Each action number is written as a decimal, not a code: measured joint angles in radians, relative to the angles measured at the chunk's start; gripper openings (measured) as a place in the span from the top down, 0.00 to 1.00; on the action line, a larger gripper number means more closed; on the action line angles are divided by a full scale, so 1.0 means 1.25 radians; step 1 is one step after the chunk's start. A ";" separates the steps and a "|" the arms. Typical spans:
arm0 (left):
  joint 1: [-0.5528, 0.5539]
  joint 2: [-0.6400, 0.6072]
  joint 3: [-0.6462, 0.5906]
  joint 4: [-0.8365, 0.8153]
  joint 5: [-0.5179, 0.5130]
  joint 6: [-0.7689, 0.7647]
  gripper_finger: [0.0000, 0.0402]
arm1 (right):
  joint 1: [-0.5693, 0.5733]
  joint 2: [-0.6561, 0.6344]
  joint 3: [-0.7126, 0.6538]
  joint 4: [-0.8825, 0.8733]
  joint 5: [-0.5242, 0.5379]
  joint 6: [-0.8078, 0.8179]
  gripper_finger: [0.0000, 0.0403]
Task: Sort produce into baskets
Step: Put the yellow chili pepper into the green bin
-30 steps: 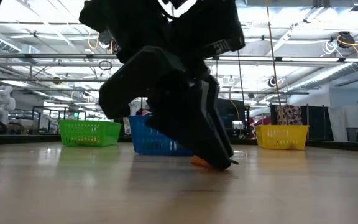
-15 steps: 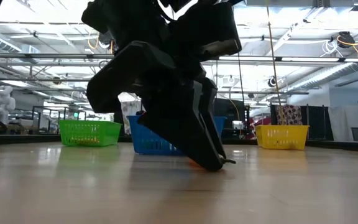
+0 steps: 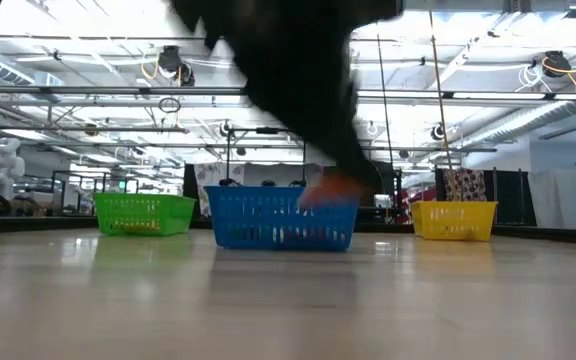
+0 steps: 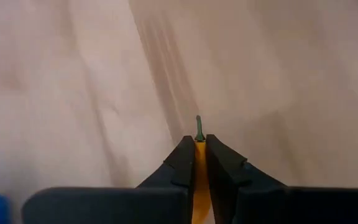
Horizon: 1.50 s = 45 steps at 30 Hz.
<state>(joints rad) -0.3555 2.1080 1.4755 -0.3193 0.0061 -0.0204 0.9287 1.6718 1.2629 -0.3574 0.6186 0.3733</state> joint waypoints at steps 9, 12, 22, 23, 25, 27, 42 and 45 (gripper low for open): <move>0.011 -0.170 0.054 -0.216 -0.060 -0.023 0.93 | 0.000 0.000 0.000 -0.012 0.000 0.005 1.00; 0.028 -0.240 0.044 -0.301 -0.131 -0.041 0.93 | 0.002 0.000 0.000 -0.010 0.000 0.009 1.00; 0.152 -0.407 -0.116 -0.452 -0.257 -0.127 0.93 | -0.009 0.000 0.000 -0.013 0.081 0.014 1.00; 0.168 -0.427 -0.150 -0.441 -0.266 -0.137 0.93 | -0.012 0.000 0.000 -0.020 0.113 0.024 1.00; 0.203 -0.466 -0.220 -0.435 -0.288 -0.153 0.93 | -0.019 0.000 0.000 -0.029 0.151 0.041 1.00; 0.235 -0.508 -0.292 -0.408 -0.296 -0.168 0.93 | -0.027 0.000 0.000 -0.050 0.152 0.059 1.00; 0.505 -0.739 -0.588 -0.252 -0.334 -0.346 0.93 | -0.100 0.000 0.000 -0.124 0.152 0.074 1.00; 0.529 -0.730 -0.618 -0.237 -0.338 -0.393 0.92 | -0.105 0.000 0.000 -0.127 0.150 0.067 1.00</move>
<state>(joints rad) 0.3055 1.1950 0.7036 -0.6152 -0.4162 -0.5119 0.7973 1.6718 1.2629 -0.5162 0.8066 0.4571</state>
